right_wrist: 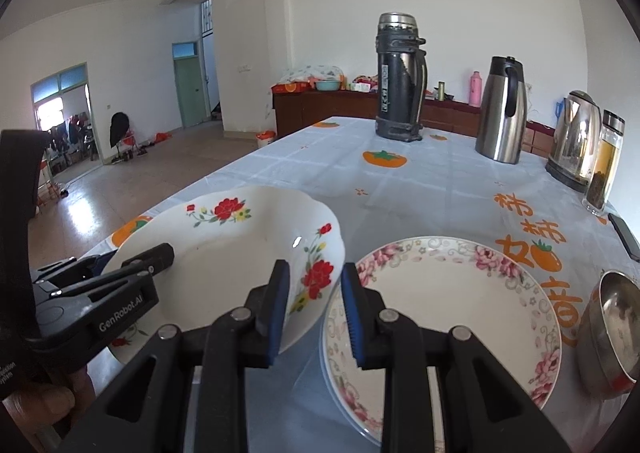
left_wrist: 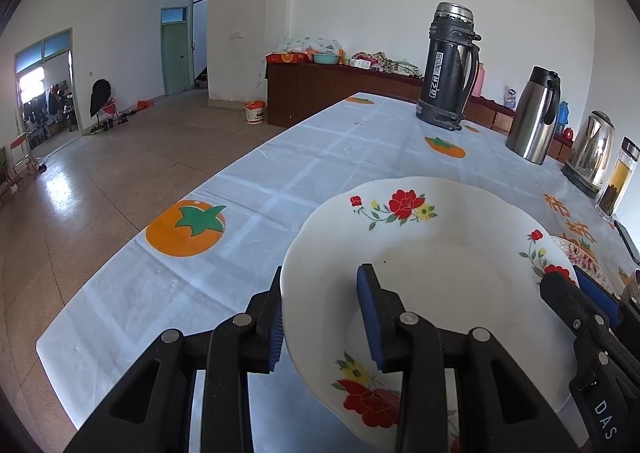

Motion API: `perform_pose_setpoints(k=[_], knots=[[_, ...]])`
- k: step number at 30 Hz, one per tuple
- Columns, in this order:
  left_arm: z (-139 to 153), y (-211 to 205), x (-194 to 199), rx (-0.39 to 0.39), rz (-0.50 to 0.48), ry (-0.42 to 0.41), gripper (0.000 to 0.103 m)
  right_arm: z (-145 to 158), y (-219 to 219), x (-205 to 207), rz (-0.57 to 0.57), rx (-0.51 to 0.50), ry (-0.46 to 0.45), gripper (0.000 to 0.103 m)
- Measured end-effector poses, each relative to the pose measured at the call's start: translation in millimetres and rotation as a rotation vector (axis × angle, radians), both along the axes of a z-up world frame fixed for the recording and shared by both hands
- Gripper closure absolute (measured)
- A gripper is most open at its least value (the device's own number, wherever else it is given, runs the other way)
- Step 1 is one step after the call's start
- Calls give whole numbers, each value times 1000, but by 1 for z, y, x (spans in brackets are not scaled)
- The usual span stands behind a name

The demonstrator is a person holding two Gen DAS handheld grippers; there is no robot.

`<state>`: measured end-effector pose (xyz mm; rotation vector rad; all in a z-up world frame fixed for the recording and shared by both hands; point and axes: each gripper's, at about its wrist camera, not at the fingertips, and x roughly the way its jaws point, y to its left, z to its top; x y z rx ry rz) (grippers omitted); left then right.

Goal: Organize plates and bowls
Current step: 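Carry the red-flower plate with both grippers over the pink-floral plate stack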

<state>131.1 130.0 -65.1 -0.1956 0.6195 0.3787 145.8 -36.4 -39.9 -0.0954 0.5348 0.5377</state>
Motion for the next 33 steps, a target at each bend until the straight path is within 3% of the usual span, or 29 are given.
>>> perform_pose_setpoints(k=[33], knots=[[10,-63,21,25,-125,-71,66,6,-61,-2,-168,-25,-85,76]])
